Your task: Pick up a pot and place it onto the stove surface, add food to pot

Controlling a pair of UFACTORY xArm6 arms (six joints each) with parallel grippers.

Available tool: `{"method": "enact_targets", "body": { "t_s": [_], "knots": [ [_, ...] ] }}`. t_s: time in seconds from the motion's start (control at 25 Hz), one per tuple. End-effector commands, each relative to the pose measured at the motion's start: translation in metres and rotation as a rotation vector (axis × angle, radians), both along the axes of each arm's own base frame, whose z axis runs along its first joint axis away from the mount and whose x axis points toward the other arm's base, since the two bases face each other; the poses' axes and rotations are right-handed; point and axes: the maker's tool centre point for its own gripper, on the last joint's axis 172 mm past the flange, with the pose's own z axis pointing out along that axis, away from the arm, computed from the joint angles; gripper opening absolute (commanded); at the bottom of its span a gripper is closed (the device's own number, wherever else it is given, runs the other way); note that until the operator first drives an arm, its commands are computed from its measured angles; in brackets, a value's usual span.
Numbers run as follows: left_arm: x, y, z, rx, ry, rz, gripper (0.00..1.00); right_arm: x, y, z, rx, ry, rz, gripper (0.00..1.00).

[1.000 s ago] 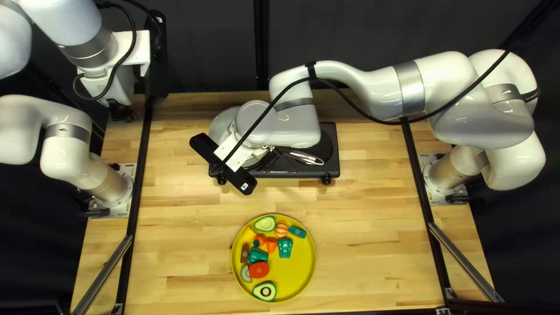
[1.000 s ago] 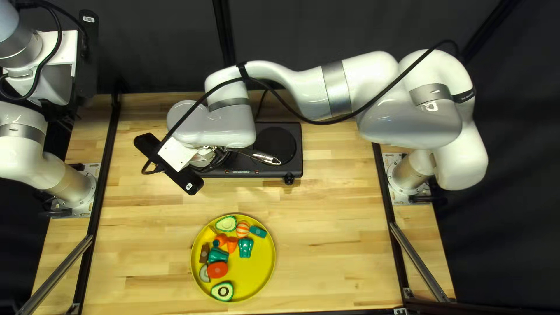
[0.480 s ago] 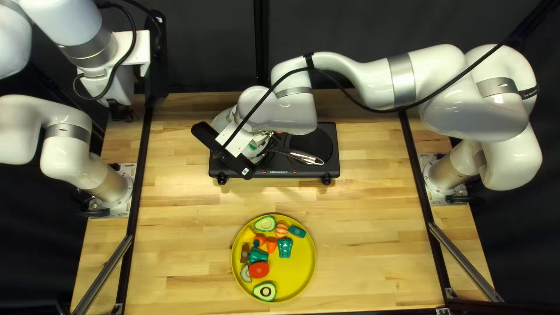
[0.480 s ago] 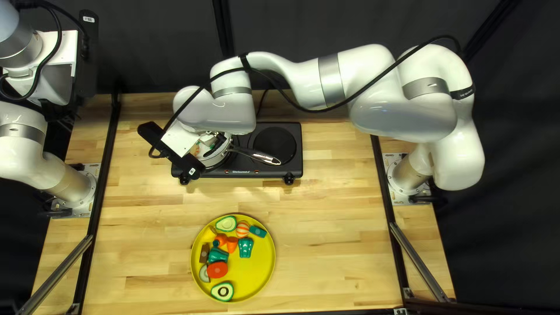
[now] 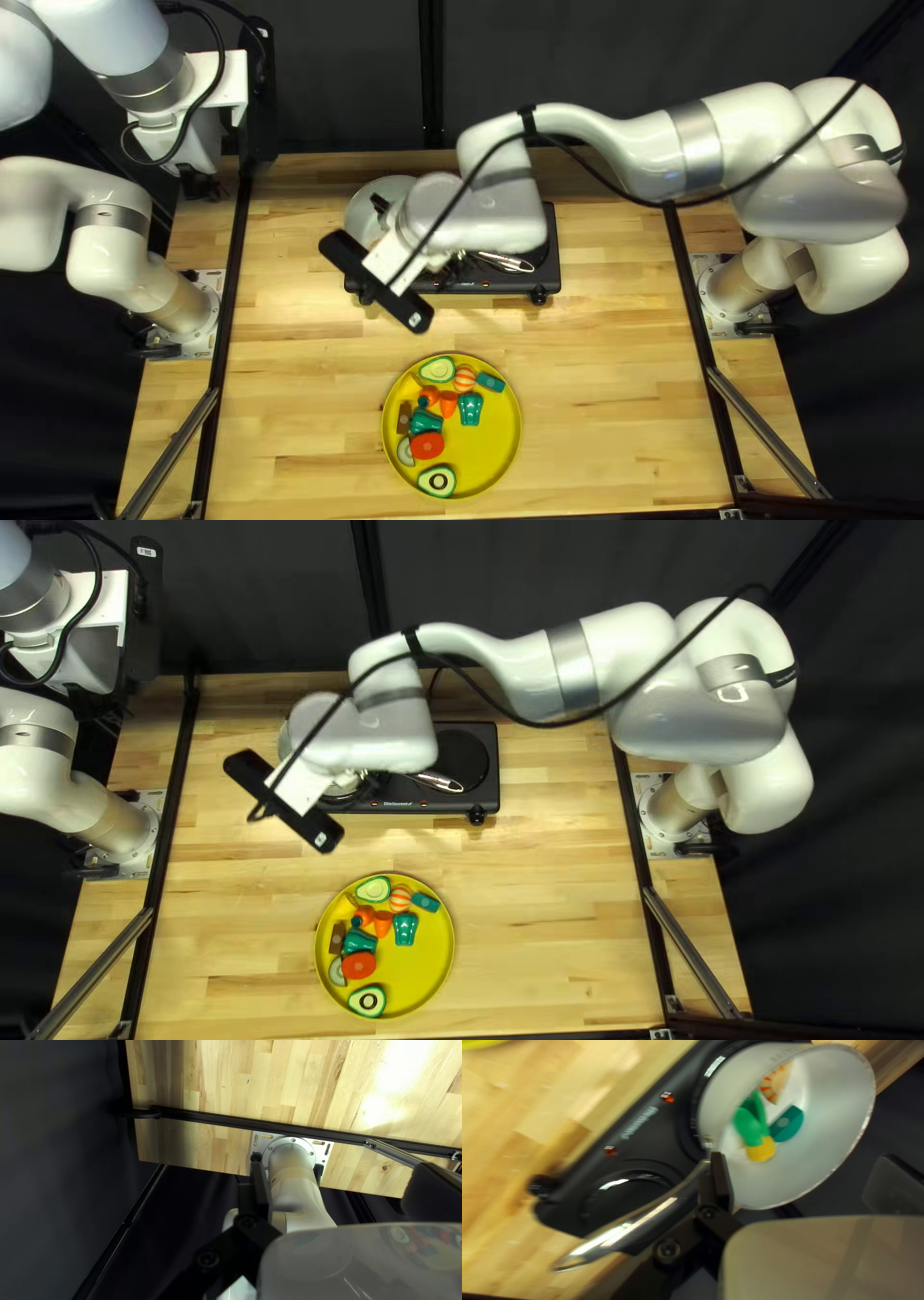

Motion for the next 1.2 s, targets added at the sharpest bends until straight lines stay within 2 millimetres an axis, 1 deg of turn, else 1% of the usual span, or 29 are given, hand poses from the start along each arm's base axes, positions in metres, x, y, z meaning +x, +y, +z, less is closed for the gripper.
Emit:
{"method": "enact_targets", "body": {
  "t_s": [0.04, 0.08, 0.52, 0.56, 0.64, 0.68, 0.72, 0.8, 0.84, 0.92, 1.0, 1.08, 1.2],
  "knots": [
    [0.000, 0.000, 0.000, 0.000, 0.000, 0.000, 1.00, -0.031, 0.093, -0.041, 0.050, 0.010, -0.178, 1.00],
    [0.000, 0.000, 0.000, 0.000, 0.000, 0.000, 1.00, -0.032, 0.096, -0.043, 0.050, 0.012, -0.185, 1.00],
    [0.000, 0.000, 0.000, 0.000, 0.000, 0.000, 1.00, -0.032, 0.096, -0.043, 0.050, 0.012, -0.185, 1.00],
    [0.000, 0.000, 0.000, 0.000, 0.000, 0.000, 1.00, -0.033, 0.095, -0.061, 0.058, -0.003, -0.213, 1.00],
    [0.000, 0.000, 0.000, 0.000, 0.000, 0.000, 1.00, -0.029, 0.096, -0.081, 0.091, -0.015, -0.288, 1.00],
    [0.000, 0.000, 0.000, 0.000, 0.000, 0.000, 1.00, -0.027, 0.100, -0.087, 0.109, -0.018, -0.329, 1.00],
    [0.000, 0.000, 0.000, 0.000, 0.000, 0.000, 1.00, -0.025, 0.108, -0.091, 0.124, -0.020, -0.366, 1.00],
    [0.000, 0.000, 0.000, 0.000, 0.000, 0.000, 1.00, -0.023, 0.123, -0.092, 0.144, -0.030, -0.414, 1.00],
    [0.000, 0.000, 0.000, 0.000, 0.000, 0.000, 1.00, -0.022, 0.134, -0.093, 0.152, -0.032, -0.443, 1.00],
    [0.000, 0.000, 0.000, 0.000, 0.000, 0.000, 1.00, -0.024, 0.147, -0.097, 0.160, -0.030, -0.483, 1.00],
    [0.000, 0.000, 0.000, 0.000, 0.000, 0.000, 1.00, -0.026, 0.154, -0.101, 0.167, -0.030, -0.506, 1.00],
    [0.000, 0.000, 0.000, 0.000, 0.000, 0.000, 1.00, -0.032, 0.163, -0.109, 0.180, -0.029, -0.544, 1.00],
    [0.000, 0.000, 0.000, 0.000, 0.000, 0.000, 1.00, -0.039, 0.169, -0.116, 0.191, -0.019, -0.615, 1.00]
  ]
}}
